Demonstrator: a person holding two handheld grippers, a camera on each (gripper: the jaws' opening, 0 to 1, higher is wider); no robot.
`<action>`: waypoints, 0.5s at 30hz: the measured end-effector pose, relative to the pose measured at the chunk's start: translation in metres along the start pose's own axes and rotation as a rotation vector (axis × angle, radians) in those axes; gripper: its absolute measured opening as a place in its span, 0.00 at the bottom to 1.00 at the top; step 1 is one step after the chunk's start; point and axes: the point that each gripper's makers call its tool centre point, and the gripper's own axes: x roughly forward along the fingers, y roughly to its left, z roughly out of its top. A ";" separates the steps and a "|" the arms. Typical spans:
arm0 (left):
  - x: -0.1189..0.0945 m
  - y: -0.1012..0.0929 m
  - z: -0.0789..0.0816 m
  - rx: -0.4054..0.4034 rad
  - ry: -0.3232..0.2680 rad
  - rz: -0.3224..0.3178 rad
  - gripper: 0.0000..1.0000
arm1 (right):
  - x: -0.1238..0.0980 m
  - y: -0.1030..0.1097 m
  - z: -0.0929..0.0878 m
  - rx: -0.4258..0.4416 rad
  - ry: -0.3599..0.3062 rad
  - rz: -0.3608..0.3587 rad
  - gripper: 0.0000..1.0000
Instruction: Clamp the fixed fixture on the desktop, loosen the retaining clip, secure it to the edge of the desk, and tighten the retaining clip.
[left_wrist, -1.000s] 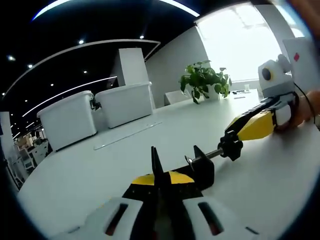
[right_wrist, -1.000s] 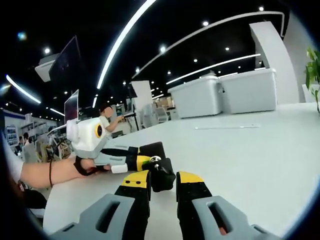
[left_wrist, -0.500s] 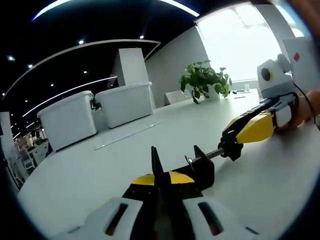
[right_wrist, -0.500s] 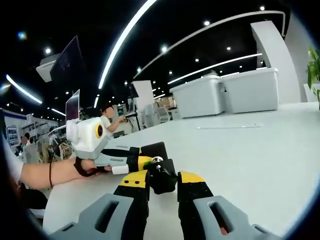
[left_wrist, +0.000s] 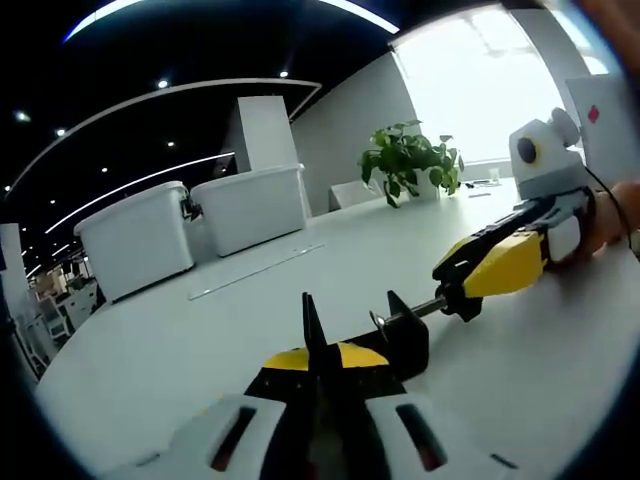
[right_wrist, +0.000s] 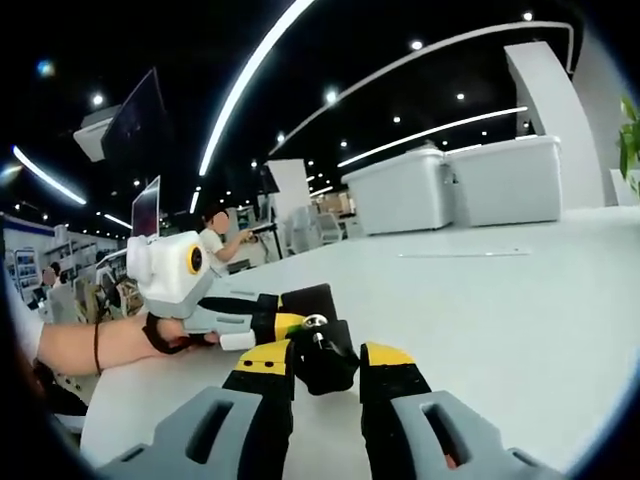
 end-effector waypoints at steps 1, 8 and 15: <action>0.000 0.000 0.000 -0.001 0.000 0.000 0.06 | 0.001 0.000 0.000 -0.002 0.001 0.004 0.24; 0.001 0.002 0.000 -0.001 0.000 0.001 0.06 | 0.001 0.002 0.000 -0.080 -0.003 0.015 0.24; -0.001 0.003 0.000 0.003 -0.001 0.003 0.06 | 0.001 0.006 0.002 -0.293 -0.017 -0.011 0.24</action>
